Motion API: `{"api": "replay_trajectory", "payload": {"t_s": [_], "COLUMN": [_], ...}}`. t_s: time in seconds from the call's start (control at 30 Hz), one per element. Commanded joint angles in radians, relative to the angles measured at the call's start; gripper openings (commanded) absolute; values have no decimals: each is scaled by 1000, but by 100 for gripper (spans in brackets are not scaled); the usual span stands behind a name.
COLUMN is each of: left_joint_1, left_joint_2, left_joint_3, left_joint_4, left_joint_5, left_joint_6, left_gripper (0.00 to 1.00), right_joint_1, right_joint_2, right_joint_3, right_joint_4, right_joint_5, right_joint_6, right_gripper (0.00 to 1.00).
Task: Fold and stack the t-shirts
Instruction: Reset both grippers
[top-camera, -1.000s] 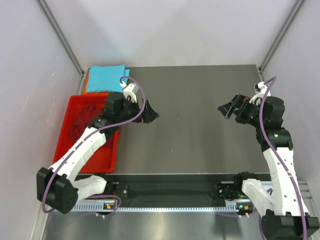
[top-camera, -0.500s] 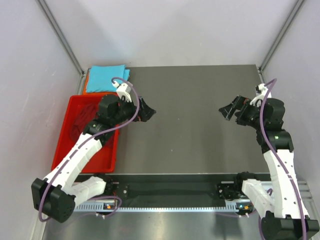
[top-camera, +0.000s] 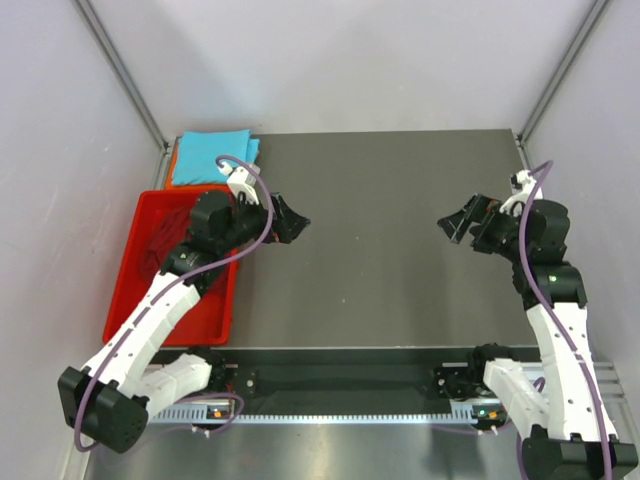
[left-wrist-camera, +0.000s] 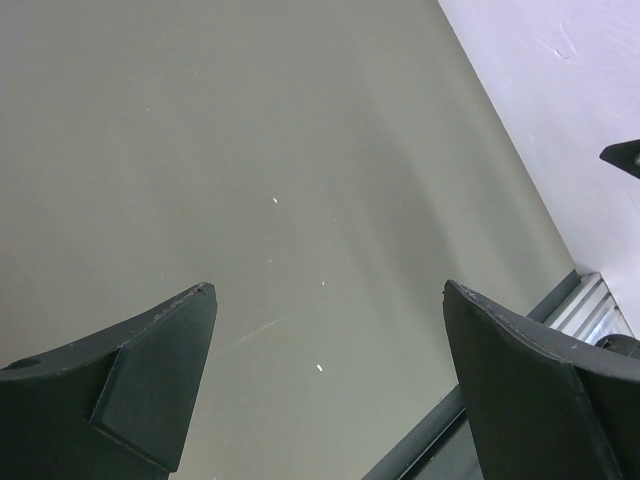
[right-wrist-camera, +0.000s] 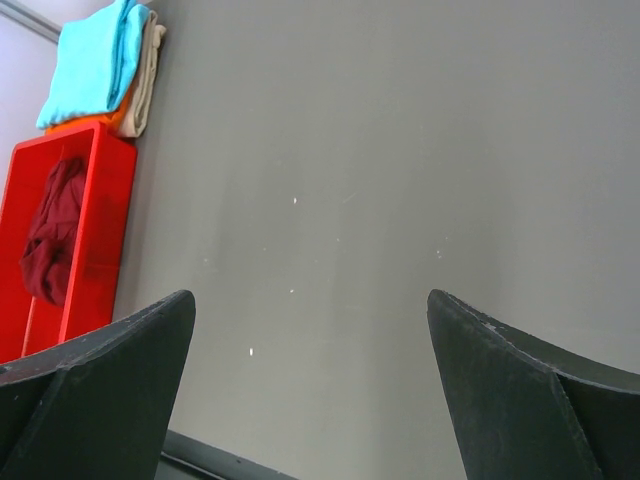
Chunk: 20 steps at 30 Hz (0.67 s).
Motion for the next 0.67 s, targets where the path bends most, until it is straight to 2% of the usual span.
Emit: {"api": "replay_trajectory", "payload": {"t_s": [0.0, 0.63], "left_joint_1": [1, 1], "left_joint_2": [-30, -47], "left_joint_3": [36, 28], "left_joint_4": [41, 46], "left_joint_5": [-7, -3], "left_joint_6": [-10, -25], "left_gripper": [99, 99], "right_joint_1": [7, 7], "right_joint_2": [-23, -38], "right_joint_3": [9, -17], "right_joint_4": [25, 37], "right_joint_5": [1, -3], "right_joint_6": [-18, -20], "right_gripper": [100, 100]}}
